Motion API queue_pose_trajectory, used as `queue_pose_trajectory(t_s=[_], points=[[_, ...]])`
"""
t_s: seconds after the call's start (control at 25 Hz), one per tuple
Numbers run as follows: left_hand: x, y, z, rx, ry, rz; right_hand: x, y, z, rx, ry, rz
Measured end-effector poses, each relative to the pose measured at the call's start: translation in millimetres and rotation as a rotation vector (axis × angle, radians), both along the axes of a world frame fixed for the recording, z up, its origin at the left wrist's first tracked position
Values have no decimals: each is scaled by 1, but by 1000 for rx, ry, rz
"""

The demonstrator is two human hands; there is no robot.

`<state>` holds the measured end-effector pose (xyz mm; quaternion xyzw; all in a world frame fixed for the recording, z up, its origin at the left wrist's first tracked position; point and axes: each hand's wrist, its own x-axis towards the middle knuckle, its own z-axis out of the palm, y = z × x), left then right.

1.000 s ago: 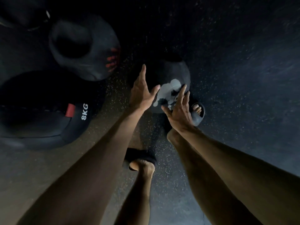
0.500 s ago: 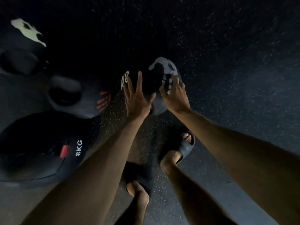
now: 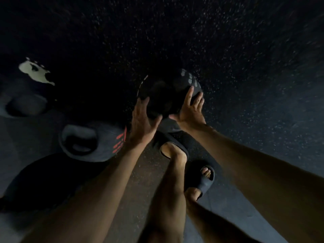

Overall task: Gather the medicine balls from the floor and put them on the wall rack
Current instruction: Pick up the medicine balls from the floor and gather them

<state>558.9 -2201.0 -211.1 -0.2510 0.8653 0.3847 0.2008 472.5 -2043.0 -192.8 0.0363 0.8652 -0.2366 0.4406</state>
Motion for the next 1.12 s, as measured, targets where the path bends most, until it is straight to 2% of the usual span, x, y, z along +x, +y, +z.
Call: queue_pose_trajectory(t_s=[0.08,0.16,0.24,0.32,0.4,0.48,0.6,0.68,0.8,0.92,1.04,1.12], points=[[-2,1,-1,-6,-59,-79,-41,9,-2,61,-47,35],[-12,6,-3,-9,-20,-153,-76,31,-4,138,-77,63],[-28,13,-6,-40,-27,-188,-93,54,-3,148,-56,-23],[-60,15,-8,-26,-131,-141,-98,70,-3,163,-15,-110],[-95,15,-13,-17,-241,-181,-103,83,-6,183,-27,-185],[-114,16,-16,-41,-255,-236,-115,90,-15,124,-79,-246],[-125,12,-9,31,-204,-79,-143,99,-58,-2,-78,-306],[-146,6,-4,51,-194,75,-174,66,-46,-17,-83,-347],[-207,-10,-6,24,-241,298,-217,11,-17,8,57,-228],[-261,-17,-9,4,-256,373,-214,-19,6,-64,193,-57],[-295,-20,-8,3,-108,431,-214,-19,7,-52,248,160],[-307,-21,-3,77,54,441,-247,-12,1,-25,199,77]])
